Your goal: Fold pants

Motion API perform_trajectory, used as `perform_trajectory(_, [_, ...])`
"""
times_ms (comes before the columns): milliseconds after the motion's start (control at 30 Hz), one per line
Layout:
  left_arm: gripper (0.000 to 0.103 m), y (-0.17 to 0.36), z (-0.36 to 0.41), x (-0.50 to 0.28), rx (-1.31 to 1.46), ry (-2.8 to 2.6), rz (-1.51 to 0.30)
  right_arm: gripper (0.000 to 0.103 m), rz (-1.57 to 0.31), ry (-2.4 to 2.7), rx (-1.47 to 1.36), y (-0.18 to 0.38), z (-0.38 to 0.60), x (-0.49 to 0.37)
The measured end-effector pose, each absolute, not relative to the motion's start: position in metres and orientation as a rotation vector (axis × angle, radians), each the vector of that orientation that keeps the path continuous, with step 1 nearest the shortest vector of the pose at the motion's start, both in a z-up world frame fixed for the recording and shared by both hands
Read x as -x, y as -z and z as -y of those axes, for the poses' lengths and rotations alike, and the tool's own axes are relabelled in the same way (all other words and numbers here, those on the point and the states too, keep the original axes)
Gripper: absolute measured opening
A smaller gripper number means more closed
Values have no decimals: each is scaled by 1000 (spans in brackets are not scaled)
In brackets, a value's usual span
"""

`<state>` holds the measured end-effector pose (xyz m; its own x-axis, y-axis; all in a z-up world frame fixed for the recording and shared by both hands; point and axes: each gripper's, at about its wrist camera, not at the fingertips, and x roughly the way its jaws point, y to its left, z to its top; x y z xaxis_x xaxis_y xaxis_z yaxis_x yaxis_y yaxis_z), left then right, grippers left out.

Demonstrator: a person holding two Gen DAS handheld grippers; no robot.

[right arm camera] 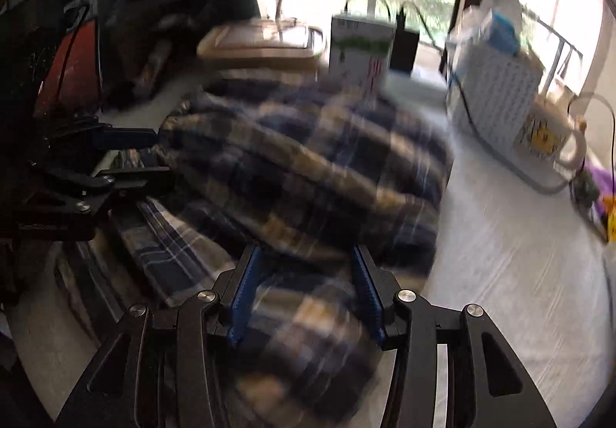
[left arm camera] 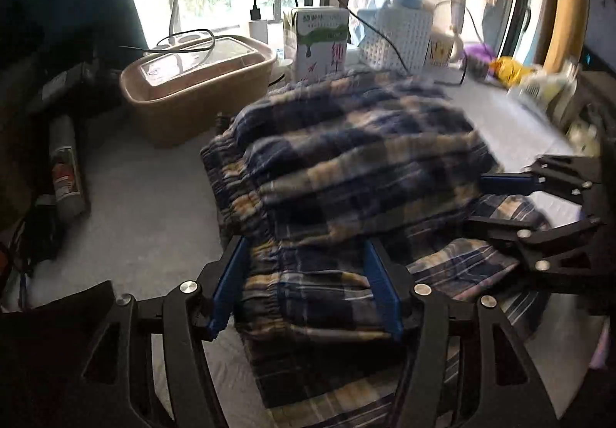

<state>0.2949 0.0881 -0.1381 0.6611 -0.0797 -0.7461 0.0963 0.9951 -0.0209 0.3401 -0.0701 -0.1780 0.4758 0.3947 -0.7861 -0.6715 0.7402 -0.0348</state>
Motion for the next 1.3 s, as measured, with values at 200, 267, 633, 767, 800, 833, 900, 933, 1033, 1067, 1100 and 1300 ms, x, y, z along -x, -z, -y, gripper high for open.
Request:
perform_trajectory(200, [69, 146, -107, -292, 48, 64, -890, 50, -829, -674, 423, 183, 88, -312])
perform_trajectory(267, [69, 146, -106, -286, 43, 61, -889, 50, -836, -671, 422, 182, 96, -308])
perform_trajectory(633, [69, 141, -114, -263, 53, 18, -886, 61, -882, -654, 305, 184, 143, -283])
perform_trajectory(767, [69, 128, -119, -256, 52, 12, -867, 62, -910, -666, 308, 181, 150, -277])
perform_trajectory(800, [69, 123, -121, -254, 52, 13, -856, 62, -921, -671, 307, 180, 153, -277])
perform_trajectory(833, [69, 117, -123, -254, 56, 14, -843, 62, -927, -676, 300, 178, 156, -277])
perform_trajectory(900, [69, 105, -130, -254, 73, 16, -813, 62, -908, -667, 273, 169, 166, -279])
perform_trajectory(933, [69, 100, -134, -255, 78, 16, -799, 62, -897, -655, 259, 164, 170, -283])
perform_trajectory(1033, [69, 92, -141, -269, 59, 2, -783, 62, -856, -612, 228, 149, 179, -298])
perform_trajectory(1067, [69, 92, -141, -275, 52, 3, -785, 62, -847, -606, 219, 146, 180, -303])
perform_trajectory(1100, [69, 92, -142, -282, 52, 16, -787, 62, -835, -599, 209, 143, 181, -309])
perform_trajectory(1300, [69, 109, -134, -329, 71, 108, -840, 62, -793, -585, 160, 132, 171, -342])
